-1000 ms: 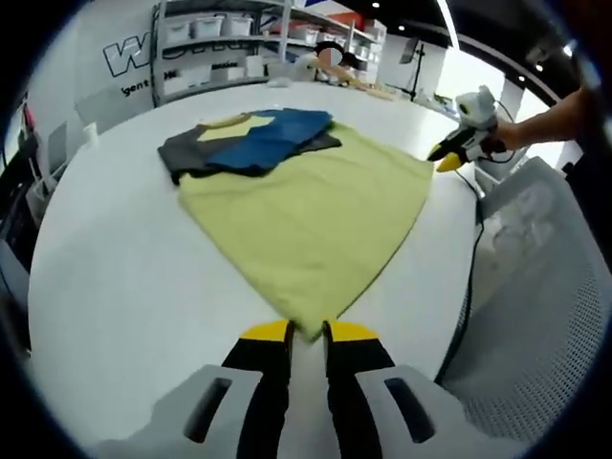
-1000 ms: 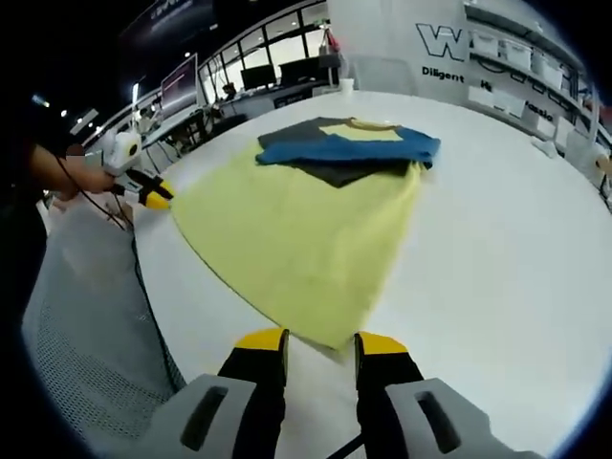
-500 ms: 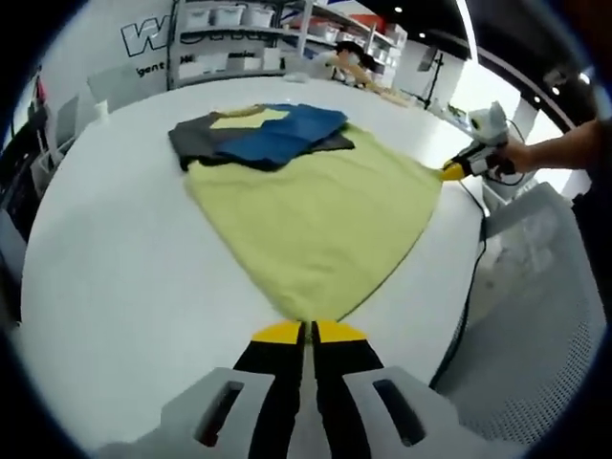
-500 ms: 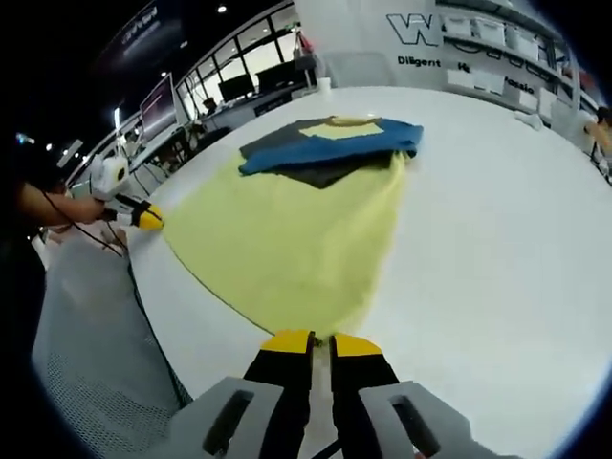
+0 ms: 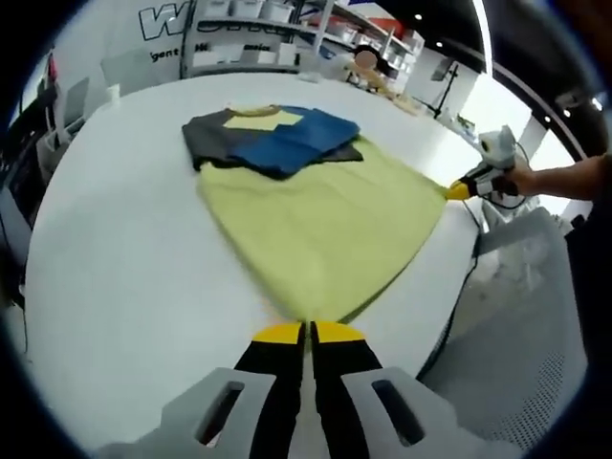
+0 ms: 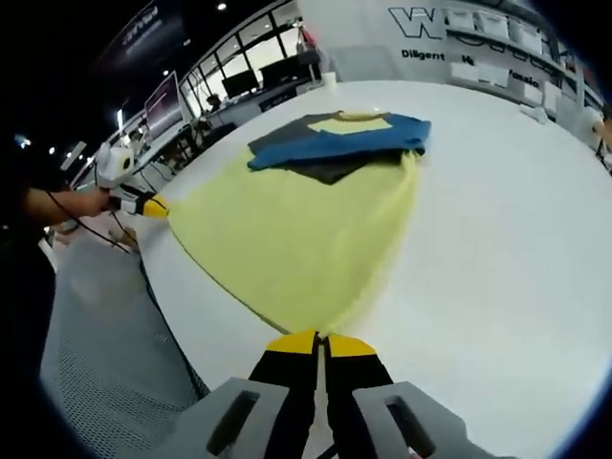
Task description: Fold the garment on the visible template until the final outline fits inside the template.
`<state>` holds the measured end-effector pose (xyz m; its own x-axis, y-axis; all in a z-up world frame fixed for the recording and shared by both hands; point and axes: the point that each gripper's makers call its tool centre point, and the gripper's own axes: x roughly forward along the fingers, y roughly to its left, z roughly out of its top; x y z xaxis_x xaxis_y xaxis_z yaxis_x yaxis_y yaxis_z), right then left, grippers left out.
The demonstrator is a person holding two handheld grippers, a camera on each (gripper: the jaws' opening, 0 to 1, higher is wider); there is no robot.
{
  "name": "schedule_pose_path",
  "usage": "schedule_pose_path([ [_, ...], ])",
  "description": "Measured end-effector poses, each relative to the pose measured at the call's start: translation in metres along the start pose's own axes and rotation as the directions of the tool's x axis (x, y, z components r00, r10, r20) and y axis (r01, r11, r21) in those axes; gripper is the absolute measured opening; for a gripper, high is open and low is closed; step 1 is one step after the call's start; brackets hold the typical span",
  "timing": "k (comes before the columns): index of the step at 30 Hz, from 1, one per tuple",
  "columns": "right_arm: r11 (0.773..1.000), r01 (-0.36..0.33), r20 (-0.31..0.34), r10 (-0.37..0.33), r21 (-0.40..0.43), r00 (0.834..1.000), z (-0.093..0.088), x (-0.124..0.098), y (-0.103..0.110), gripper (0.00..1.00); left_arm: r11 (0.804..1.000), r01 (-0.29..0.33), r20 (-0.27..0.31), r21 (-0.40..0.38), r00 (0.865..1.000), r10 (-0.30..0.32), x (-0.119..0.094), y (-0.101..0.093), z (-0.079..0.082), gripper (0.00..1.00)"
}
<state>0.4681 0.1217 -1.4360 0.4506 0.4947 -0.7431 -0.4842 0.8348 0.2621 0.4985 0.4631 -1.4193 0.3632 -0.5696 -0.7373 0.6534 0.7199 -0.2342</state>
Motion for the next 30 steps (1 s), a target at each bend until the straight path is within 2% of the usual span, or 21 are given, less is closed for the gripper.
schedule_pose_path([
  [7,1.0,-0.002,0.006,0.002,-0.009,1.0,0.004,-0.009,0.004,0.0,1.0,0.007,0.007,-0.001,1.0,-0.007,-0.01,-0.002,0.008,0.03],
  [11,1.0,-0.004,0.029,0.004,0.0,1.0,0.015,-0.017,0.005,0.0,1.0,0.011,0.03,-0.017,0.999,-0.011,-0.018,-0.006,0.021,0.03],
  [21,0.999,0.006,0.079,-0.002,-0.052,0.997,0.052,-0.033,0.001,0.0,1.0,0.0,0.088,0.011,0.996,-0.001,-0.031,-0.002,0.057,0.03],
  [30,0.993,0.018,0.115,-0.004,-0.12,0.993,0.092,-0.042,-0.006,0.0,0.999,-0.009,0.126,0.033,0.992,0.005,-0.037,0.006,0.08,0.03],
])
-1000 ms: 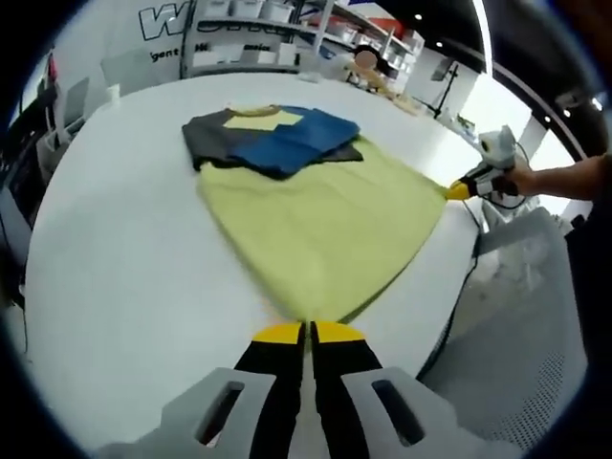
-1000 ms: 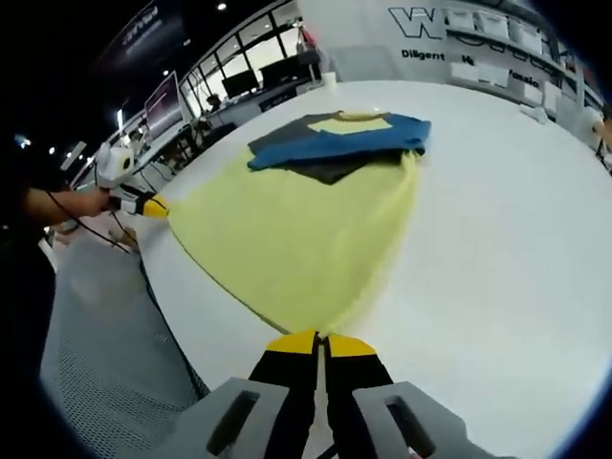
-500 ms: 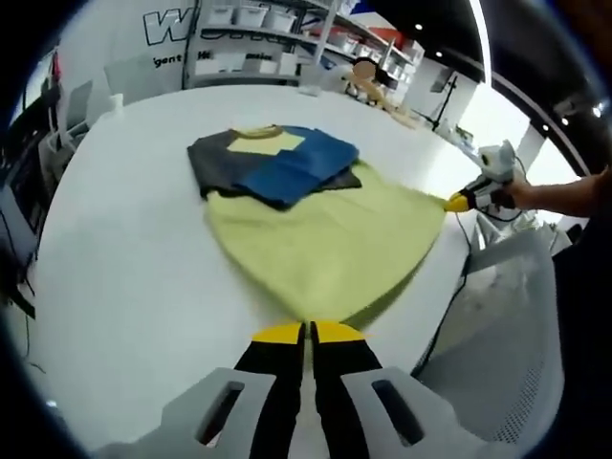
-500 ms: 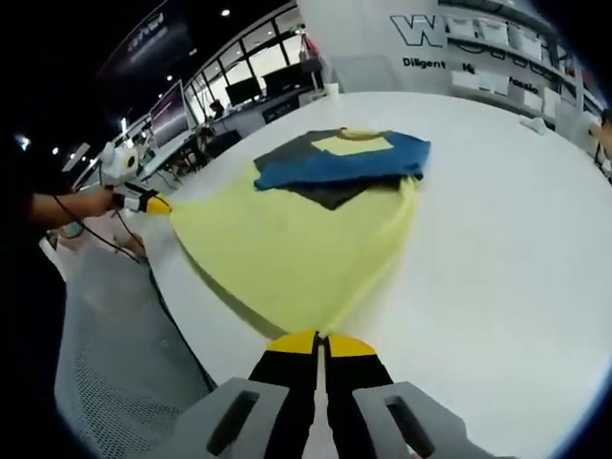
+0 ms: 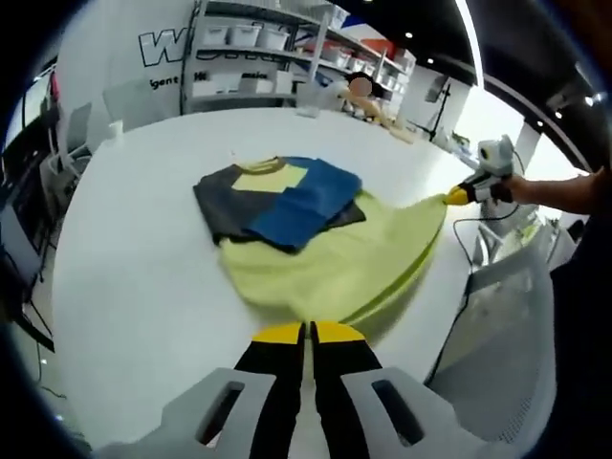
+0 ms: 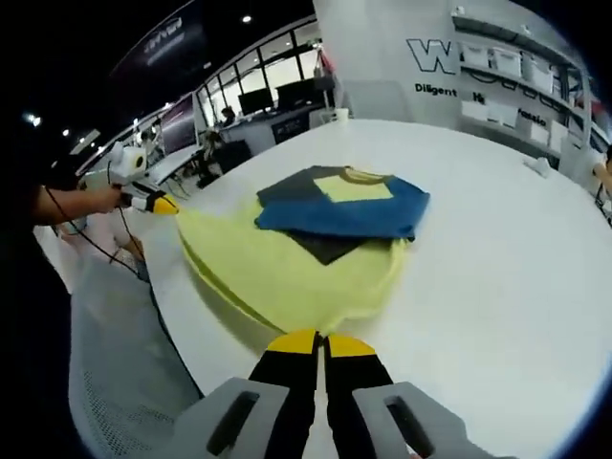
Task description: Fold the garment on the visible template until the final outline fits inside the template.
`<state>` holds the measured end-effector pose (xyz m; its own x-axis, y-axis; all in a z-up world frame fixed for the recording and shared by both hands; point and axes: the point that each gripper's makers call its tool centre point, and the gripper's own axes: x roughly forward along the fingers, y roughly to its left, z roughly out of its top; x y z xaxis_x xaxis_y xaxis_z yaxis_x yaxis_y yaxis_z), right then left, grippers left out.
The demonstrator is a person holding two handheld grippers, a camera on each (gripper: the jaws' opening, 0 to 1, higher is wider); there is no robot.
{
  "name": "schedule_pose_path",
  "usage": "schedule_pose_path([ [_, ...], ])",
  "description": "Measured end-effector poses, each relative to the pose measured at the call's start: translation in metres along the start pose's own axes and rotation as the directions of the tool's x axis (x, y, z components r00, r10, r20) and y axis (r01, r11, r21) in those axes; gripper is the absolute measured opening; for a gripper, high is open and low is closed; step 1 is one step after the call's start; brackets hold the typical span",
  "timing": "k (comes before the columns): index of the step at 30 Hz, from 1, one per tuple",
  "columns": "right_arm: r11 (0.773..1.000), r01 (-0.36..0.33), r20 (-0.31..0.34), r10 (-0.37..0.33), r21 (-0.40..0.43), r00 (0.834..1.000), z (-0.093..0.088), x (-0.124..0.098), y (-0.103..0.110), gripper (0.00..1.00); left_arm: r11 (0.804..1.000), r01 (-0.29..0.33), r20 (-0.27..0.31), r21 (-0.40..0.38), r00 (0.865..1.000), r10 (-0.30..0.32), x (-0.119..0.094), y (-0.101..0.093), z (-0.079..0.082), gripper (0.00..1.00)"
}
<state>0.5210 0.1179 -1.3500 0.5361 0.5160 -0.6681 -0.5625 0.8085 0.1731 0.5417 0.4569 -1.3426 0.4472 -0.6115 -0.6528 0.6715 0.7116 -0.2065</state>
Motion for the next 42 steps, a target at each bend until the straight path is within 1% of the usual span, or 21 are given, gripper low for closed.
schedule_pose_path([
  [3,1.0,0.001,0.005,0.0,-0.027,1.0,0.011,0.001,-0.004,0.0,1.0,-0.002,0.015,-0.002,1.0,0.002,0.0,0.004,0.009,0.03],
  [7,0.998,0.008,0.022,-0.007,-0.068,1.0,0.03,0.002,-0.01,0.0,1.0,-0.007,0.026,0.024,1.0,0.006,0.0,0.008,0.02,0.03],
  [8,0.998,0.008,0.024,-0.007,-0.07,1.0,0.032,0.002,-0.011,0.0,0.999,-0.011,0.029,0.033,1.0,0.01,0.001,0.01,0.023,0.03],
  [9,0.997,0.011,0.033,-0.008,-0.079,0.999,0.04,0.003,-0.014,0.0,0.999,-0.013,0.032,0.036,0.999,0.012,0.001,0.012,0.026,0.03],
  [10,0.997,0.011,0.035,-0.008,-0.081,0.999,0.042,0.003,-0.014,0.0,0.999,-0.015,0.036,0.038,0.999,0.014,0.001,0.014,0.03,0.03],
  [17,0.99,0.031,0.065,-0.023,-0.137,0.998,0.075,0.01,-0.027,0.0,0.998,-0.034,0.064,0.054,0.997,0.031,0.005,0.029,0.053,0.03],
  [19,0.989,0.037,0.07,-0.027,-0.146,0.997,0.082,0.012,-0.031,0.0,0.998,-0.04,0.071,0.047,0.997,0.036,0.006,0.033,0.058,0.03],
  [21,0.987,0.044,0.075,-0.033,-0.153,0.997,0.091,0.015,-0.035,0.0,0.998,-0.052,0.083,0.027,0.995,0.049,0.009,0.042,0.067,0.03],
  [26,0.983,0.059,0.08,-0.045,-0.176,0.996,0.109,0.025,-0.046,0.0,0.998,-0.07,0.092,-0.002,0.993,0.07,0.017,0.058,0.081,0.03],
  [29,0.982,0.066,0.084,-0.051,-0.177,0.995,0.118,0.03,-0.053,0.0,0.997,-0.081,0.096,-0.018,0.992,0.083,0.021,0.067,0.089,0.03],
  [33,0.985,0.076,0.091,-0.062,-0.153,0.994,0.129,0.038,-0.064,0.0,0.995,-0.093,0.099,-0.044,0.99,0.096,0.028,0.079,0.099,0.03],
  [37,0.988,0.084,0.097,-0.071,-0.129,0.993,0.141,0.048,-0.077,0.0,0.992,-0.102,0.097,-0.068,0.989,0.108,0.04,0.093,0.11,0.03],
  [42,0.988,0.091,0.088,-0.08,-0.127,0.993,0.149,0.057,-0.086,0.0,0.99,-0.106,0.091,-0.088,0.989,0.114,0.053,0.106,0.119,0.03],
])
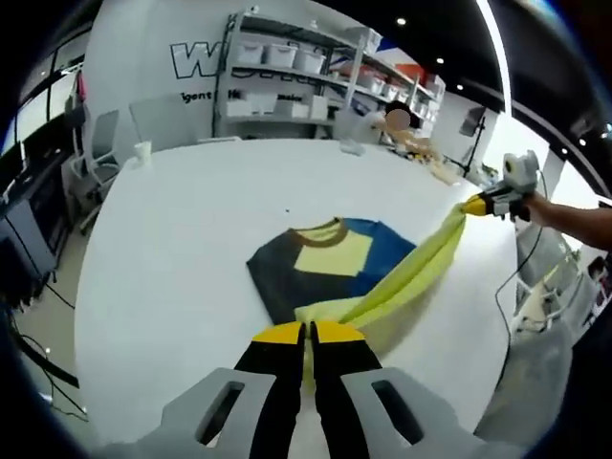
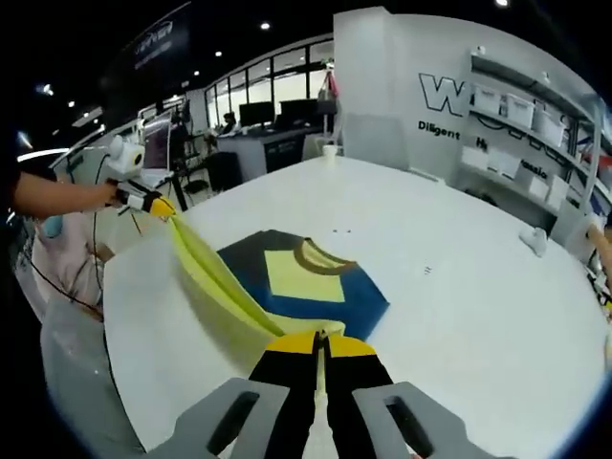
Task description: Fold the garment on the visible template until the final outline fits inside the template.
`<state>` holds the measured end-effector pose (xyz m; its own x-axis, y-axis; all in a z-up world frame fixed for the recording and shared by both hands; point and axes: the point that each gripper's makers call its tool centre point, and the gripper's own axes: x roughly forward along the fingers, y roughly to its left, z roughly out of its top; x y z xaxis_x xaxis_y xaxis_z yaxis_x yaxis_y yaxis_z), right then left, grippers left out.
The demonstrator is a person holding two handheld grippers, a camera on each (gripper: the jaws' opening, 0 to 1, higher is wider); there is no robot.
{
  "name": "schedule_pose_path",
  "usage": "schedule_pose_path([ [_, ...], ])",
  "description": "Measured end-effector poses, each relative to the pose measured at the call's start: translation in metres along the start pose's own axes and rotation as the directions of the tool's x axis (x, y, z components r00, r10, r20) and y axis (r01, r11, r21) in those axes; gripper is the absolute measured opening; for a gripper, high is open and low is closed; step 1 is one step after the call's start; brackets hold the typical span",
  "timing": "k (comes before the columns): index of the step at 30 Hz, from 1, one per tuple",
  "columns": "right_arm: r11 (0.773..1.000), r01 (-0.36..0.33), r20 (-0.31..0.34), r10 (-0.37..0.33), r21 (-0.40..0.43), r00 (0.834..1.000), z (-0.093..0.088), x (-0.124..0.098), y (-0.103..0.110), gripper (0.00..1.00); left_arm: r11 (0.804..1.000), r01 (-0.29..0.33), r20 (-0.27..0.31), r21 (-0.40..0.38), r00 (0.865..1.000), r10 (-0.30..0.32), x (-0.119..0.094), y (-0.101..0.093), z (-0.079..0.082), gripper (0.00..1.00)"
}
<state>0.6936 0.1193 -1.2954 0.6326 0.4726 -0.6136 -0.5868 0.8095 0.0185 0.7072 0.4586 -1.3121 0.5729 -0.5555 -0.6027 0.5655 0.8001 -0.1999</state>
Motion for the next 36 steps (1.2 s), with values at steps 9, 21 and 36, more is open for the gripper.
schedule_pose_path([
  [9,0.999,0.014,-0.018,-0.014,0.03,1.0,0.002,0.018,-0.01,0.0,1.0,-0.012,-0.016,-0.018,1.0,0.011,0.024,0.017,0.011,0.03],
  [21,0.998,0.043,-0.042,-0.041,0.052,0.998,0.003,0.04,-0.03,0.0,0.999,-0.043,-0.008,-0.032,0.999,0.043,0.056,0.037,0.032,0.03],
  [36,0.992,0.08,-0.042,-0.076,0.095,0.996,0.015,0.062,-0.058,0.0,0.995,-0.052,0.004,-0.08,0.999,0.053,0.083,0.06,0.05,0.03],
])
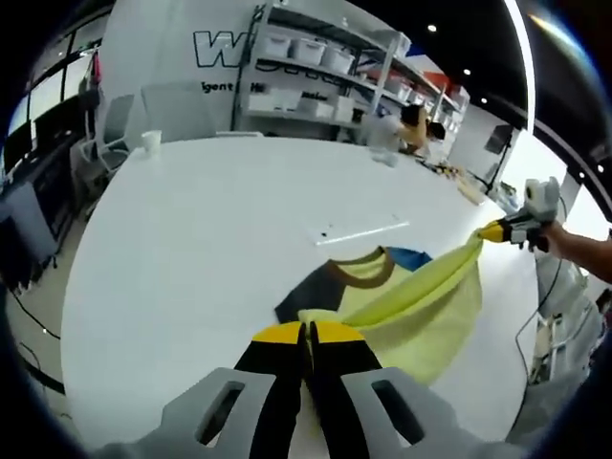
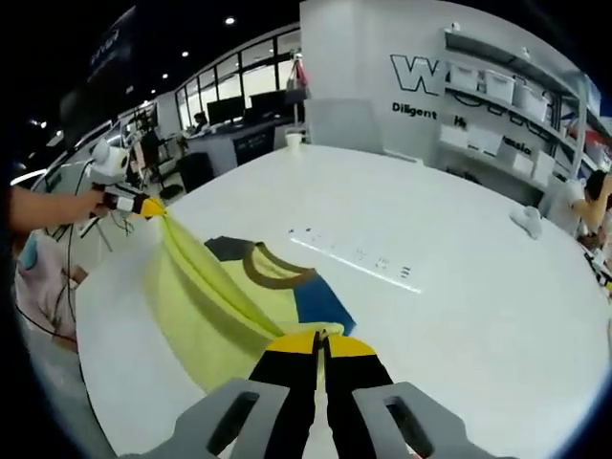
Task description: Fold the garment on the visible template until the final outline fits inside the template.
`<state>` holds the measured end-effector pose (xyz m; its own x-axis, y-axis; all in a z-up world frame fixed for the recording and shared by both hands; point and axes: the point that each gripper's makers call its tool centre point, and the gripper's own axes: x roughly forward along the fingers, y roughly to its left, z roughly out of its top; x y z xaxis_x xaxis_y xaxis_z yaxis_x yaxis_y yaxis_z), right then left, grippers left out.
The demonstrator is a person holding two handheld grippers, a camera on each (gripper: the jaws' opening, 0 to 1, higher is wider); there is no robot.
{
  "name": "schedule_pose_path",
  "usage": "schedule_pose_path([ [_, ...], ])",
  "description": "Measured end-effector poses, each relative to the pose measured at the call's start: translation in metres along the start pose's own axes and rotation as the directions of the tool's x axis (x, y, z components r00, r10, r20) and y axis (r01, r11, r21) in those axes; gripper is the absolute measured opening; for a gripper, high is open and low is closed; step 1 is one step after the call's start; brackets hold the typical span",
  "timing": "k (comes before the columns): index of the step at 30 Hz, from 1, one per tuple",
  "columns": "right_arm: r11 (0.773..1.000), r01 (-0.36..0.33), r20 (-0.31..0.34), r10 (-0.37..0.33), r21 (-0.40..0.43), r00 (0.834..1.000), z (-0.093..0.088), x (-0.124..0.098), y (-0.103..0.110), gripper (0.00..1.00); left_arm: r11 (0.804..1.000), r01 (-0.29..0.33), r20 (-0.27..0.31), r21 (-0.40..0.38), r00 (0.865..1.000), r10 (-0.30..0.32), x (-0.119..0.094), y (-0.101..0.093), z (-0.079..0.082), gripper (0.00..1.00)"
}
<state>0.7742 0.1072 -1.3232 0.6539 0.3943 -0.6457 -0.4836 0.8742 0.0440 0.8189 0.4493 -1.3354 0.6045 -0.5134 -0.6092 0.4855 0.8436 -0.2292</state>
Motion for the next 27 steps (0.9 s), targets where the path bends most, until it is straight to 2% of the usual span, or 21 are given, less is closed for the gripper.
schedule_pose_path([
  [13,1.0,0.021,0.003,-0.021,-0.01,1.0,0.015,0.018,-0.018,0.0,1.0,-0.013,0.02,-0.011,1.0,0.014,0.023,0.011,0.02,0.03],
  [27,0.999,0.043,-0.002,-0.043,-0.031,0.999,0.034,0.05,-0.039,0.0,0.999,-0.034,0.025,-0.03,0.999,0.035,0.045,0.029,0.036,0.03],
])
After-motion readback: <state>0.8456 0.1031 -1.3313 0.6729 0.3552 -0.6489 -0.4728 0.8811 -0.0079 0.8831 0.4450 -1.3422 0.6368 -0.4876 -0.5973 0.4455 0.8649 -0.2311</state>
